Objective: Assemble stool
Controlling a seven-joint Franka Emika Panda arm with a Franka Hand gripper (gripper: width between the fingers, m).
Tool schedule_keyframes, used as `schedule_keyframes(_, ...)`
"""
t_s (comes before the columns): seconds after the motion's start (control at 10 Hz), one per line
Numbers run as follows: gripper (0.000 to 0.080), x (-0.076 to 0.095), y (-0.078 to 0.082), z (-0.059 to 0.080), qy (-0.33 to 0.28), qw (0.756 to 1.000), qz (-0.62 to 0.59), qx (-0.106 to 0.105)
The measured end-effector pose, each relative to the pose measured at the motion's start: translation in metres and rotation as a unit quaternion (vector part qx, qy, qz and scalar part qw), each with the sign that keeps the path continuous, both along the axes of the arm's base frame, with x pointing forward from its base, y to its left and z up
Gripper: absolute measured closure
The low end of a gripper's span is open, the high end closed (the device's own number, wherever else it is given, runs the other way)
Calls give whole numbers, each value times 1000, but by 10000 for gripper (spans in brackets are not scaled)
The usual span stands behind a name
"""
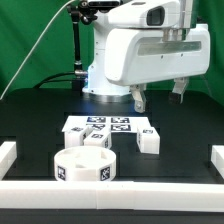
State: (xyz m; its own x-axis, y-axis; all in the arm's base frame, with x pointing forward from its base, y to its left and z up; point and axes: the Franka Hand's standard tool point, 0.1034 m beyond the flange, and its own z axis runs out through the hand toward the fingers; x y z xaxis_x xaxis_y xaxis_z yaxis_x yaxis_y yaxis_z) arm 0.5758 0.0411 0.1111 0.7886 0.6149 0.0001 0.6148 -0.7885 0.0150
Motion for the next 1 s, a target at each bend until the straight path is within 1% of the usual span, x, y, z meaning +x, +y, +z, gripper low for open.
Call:
schedule_keyframes(0.5,150,2,0,0,-6,1000,0,1)
schedule_keyframes(0.6,150,1,-4,-2,-8,1000,9,2)
schedule_keyframes(0.7,150,-5,-21,-13,-14,1000,25,5)
schedule_keyframes(0.8,150,-12,-39,-25,-8,999,31,4)
schedule_keyframes(0.9,150,-17,-51,-35,-11,999,35,4)
schedule_keyframes(1.0,150,-20,-58,-44,-15,999,33,5)
